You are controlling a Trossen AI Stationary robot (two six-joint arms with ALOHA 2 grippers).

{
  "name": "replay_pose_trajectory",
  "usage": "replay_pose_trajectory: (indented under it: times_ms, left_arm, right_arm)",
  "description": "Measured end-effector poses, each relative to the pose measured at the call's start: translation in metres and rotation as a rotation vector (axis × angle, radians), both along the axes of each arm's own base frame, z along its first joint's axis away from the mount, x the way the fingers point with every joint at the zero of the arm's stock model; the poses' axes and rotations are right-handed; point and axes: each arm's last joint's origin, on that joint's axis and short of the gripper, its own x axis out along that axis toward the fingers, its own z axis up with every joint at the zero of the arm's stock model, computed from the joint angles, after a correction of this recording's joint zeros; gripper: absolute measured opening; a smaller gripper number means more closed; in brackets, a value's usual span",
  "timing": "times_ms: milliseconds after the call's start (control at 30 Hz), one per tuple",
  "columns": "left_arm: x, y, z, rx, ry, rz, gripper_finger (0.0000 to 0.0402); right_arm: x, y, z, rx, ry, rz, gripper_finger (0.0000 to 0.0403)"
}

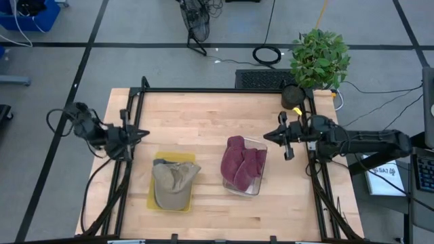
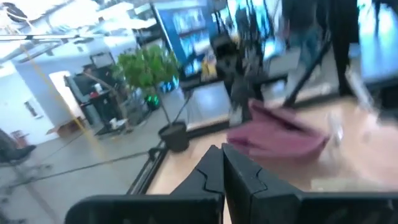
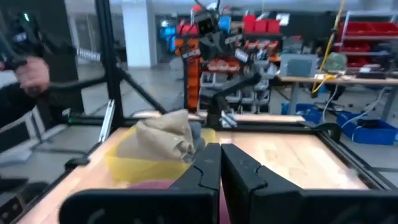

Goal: Pick & Place hat
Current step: Return to Home Position

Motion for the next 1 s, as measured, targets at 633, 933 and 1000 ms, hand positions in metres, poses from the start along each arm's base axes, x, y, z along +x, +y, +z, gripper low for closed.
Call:
replay_pose_trajectory:
  times_ms: [633, 933, 1000]
  left_arm:
    - [0.016, -0.010, -0.073, -0.104, -0.114, 0.045, 0.0005]
    - [0.026, -0.012, -0.111, -0.133, -0.044, 0.094, 0.0003]
    - [0.026, -0.012, -0.111, -0.153, -0.050, 0.100, 0.0003]
  right_arm:
    - [-0.030, -0.011, -0.065, 0.062, -0.162, -0.086, 0.0000]
    - [-0.033, -0.012, -0.064, 0.060, -0.187, -0.096, 0.0000]
    - [-0.032, -0.013, -0.068, 0.060, -0.148, -0.106, 0.0000]
